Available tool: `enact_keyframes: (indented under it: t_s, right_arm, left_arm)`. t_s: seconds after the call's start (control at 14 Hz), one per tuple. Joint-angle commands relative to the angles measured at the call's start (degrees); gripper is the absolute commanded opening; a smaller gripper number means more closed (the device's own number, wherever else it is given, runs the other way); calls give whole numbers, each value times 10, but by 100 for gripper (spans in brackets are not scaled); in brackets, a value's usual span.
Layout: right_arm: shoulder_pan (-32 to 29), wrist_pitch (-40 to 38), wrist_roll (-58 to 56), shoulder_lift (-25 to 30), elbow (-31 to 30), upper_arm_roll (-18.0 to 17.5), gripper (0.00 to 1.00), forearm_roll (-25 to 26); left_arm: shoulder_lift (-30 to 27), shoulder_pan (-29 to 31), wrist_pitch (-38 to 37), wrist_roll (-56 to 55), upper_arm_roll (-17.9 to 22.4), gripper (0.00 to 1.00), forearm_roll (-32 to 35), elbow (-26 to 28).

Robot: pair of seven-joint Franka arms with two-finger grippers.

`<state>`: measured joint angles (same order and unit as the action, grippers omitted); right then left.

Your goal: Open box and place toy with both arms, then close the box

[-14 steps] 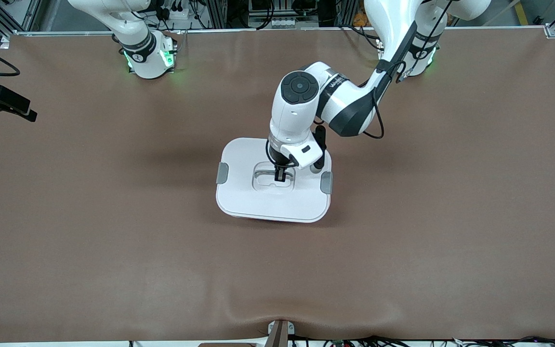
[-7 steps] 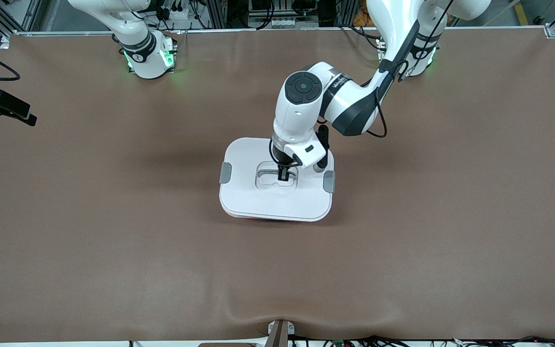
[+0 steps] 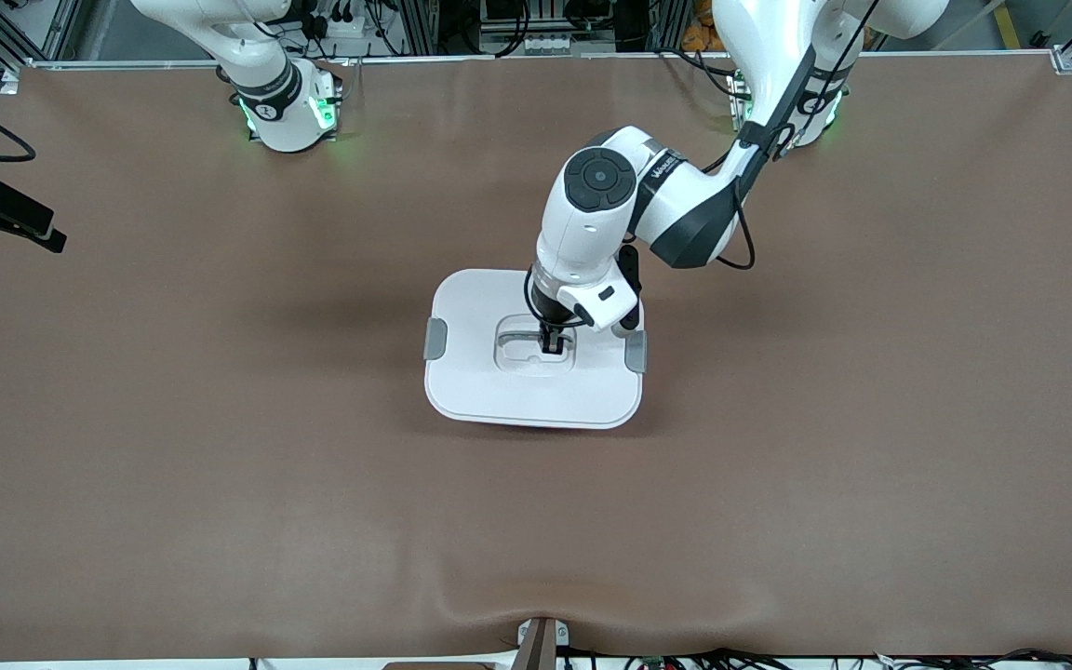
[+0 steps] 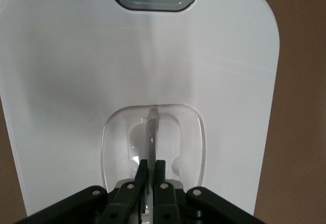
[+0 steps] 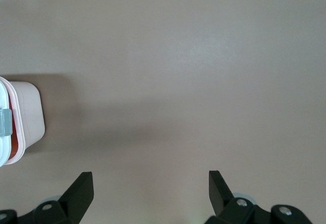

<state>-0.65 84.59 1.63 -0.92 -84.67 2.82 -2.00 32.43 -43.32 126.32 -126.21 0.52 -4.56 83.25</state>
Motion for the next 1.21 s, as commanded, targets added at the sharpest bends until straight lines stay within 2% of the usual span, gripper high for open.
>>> enact_keyframes:
  t_s: [0.0,0.43,1.14]
  right_arm:
    - [-3,-2,-1,3,-1,-3,100,1]
    - [-4,-2,-2,11,-22,-3,100,1]
    - [-5,-7,-4,11,-23,-2,100,1]
  left_arm:
    - [-18,-2,13,1,-1,0,-12,24]
    - [-15,-5,20,-23,0,0,-10,24]
    - [-9,-9,21,-31,0,0,-6,24]
